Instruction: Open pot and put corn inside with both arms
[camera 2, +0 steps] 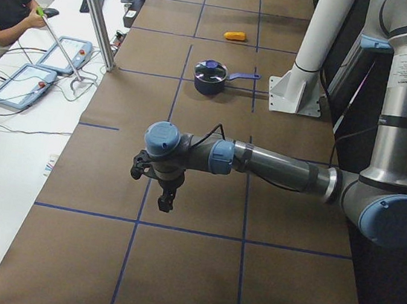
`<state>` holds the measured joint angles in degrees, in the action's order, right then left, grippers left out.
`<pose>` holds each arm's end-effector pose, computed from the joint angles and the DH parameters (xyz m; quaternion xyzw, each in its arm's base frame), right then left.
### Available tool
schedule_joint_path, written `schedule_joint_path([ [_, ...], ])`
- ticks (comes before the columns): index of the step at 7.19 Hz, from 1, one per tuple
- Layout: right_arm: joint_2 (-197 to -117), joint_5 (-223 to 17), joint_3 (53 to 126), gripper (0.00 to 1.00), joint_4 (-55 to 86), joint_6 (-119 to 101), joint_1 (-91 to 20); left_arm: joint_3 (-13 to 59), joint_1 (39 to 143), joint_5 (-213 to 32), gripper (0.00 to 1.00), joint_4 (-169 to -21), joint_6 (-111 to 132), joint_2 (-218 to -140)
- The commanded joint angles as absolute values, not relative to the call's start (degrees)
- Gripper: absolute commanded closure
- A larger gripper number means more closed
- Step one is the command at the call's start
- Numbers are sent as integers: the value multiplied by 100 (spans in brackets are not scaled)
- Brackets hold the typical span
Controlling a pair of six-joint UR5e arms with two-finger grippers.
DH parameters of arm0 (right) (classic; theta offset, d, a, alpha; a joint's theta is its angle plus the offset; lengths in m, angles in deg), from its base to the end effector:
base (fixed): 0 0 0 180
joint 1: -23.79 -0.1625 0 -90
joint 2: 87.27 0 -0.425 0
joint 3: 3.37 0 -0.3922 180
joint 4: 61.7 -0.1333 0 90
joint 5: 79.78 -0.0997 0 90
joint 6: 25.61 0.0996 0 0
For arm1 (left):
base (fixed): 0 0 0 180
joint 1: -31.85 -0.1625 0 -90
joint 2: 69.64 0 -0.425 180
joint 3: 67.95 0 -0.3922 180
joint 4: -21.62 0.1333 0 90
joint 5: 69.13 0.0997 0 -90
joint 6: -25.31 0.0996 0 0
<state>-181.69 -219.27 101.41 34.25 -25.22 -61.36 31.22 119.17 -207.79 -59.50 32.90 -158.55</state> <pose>0.0187 -0.4607 0.5725 0.0158 -0.4194 -0.0514 0.9062 -0.0361 -0.4812 0.5995 0.0113 0.4119 0.0787 0.9078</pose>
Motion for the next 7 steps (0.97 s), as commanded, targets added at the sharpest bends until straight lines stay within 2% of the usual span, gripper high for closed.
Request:
schedule_joint_path([
  [1,-18254,-21944,10175,0,3428,-2517,-6207,3057,12018,-20791,0,-5880,3105,-16068],
  [7,-18228,-21935,10201,0,3410,-2578,-6199,3233,12001,-20826,0,-5967,3129,-15947],
])
